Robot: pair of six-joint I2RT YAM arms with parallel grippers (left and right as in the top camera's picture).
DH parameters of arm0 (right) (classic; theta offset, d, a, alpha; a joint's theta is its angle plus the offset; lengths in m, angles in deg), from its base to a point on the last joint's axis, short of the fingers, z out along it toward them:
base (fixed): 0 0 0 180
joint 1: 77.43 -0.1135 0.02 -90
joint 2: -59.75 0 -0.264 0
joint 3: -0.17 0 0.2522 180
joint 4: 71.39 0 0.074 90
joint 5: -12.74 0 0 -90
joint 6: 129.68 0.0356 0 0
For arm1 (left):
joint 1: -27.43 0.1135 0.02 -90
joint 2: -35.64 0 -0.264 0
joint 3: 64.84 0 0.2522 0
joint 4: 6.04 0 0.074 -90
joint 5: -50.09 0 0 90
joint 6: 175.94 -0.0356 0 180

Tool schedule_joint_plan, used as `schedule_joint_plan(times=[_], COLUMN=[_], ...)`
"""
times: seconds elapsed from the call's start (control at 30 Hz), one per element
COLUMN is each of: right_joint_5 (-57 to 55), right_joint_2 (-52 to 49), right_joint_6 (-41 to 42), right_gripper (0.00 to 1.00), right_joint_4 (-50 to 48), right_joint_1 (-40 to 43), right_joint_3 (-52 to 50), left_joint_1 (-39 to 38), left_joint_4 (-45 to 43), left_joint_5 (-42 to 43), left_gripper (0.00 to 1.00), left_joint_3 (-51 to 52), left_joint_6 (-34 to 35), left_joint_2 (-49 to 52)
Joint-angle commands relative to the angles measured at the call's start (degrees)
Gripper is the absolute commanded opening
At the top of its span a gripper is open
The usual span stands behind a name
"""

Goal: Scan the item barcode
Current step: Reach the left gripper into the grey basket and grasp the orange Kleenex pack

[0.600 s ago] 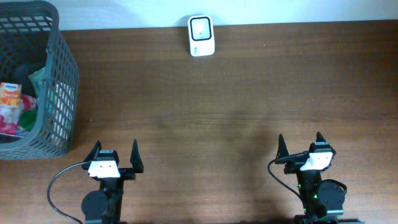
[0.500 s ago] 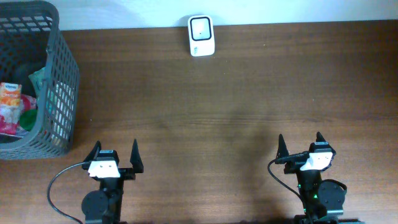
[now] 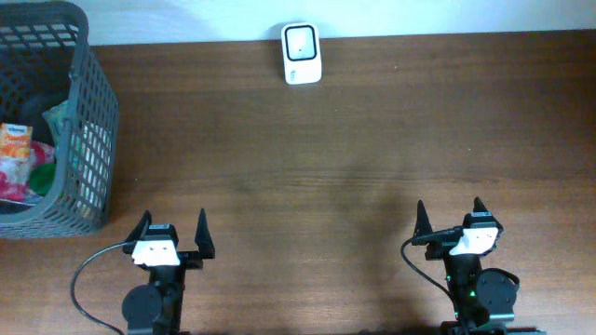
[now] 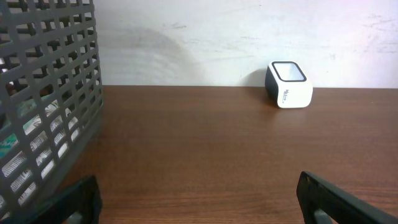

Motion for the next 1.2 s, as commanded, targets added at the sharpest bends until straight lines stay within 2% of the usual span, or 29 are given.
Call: schedule_joint_plan(times=[0.0, 0.63, 0.73, 0.83, 0.87, 0.93, 1.03, 1.07, 1.1, 1.13, 1.17], right_joint_5=[-0.7, -0.7, -0.7, -0.7, -0.7, -0.7, -0.7, -0.7, -0.7, -0.7, -0.7], right_joint_2=[-0.1, -0.1, -0.1, -0.1, -0.1, -0.1, -0.1, -0.1, -0.1, -0.1, -0.1], right_joint_6=[0.2, 0.2, 0.2, 0.2, 0.2, 0.2, 0.2, 0.2, 0.2, 0.2, 0.2], right_gripper=[0.99, 0.99, 0.99, 0.99, 0.99, 0.99, 0.99, 0.99, 0.99, 0.99, 0.99], right_joint_4=[0.2, 0.2, 0.2, 0.1, 0.2, 0.2, 0.2, 0.2, 0.2, 0.2, 0.2], right_joint_1=[0.1, 0.1, 0.1, 0.1, 0.1, 0.1, 0.1, 0.1, 0.1, 0.1, 0.1], right_joint_3=[-0.5, -0.5, -0.5, -0.5, -0.5, -0.5, -0.5, -0.5, -0.5, -0.5, -0.5], left_joint_1=[0.3, 0.4, 0.3, 0.3, 0.3, 0.3, 0.4, 0.4, 0.4, 0.4, 0.4], left_joint_4=[0.5, 0.5, -8.9, -27.6, -36.7, -41.9, -41.6, -40.4, -36.2, -26.9, -8.1], left_joint_5=[-0.2, -1.9, 7.6, 18.3, 19.0, 17.1, 15.0, 15.0, 15.0, 15.0, 15.5], left_gripper=[0.99, 0.99, 0.99, 0.99, 0.99, 0.99, 0.99, 0.99, 0.99, 0.99, 0.99], left_joint_3=[0.1, 0.1, 0.1, 0.1, -0.1, -2.3, -11.9, -17.6, -23.0, -30.5, -43.8], left_joint_6=[0.5, 0.1, 1.2, 1.9, 3.7, 5.8, 5.0, 2.1, 0.9, 0.1, 0.0], left_joint_2=[-0.4, -0.4, -0.5, -0.4, -0.4, -0.4, 3.5, 7.6, 11.5, 16.4, 26.4])
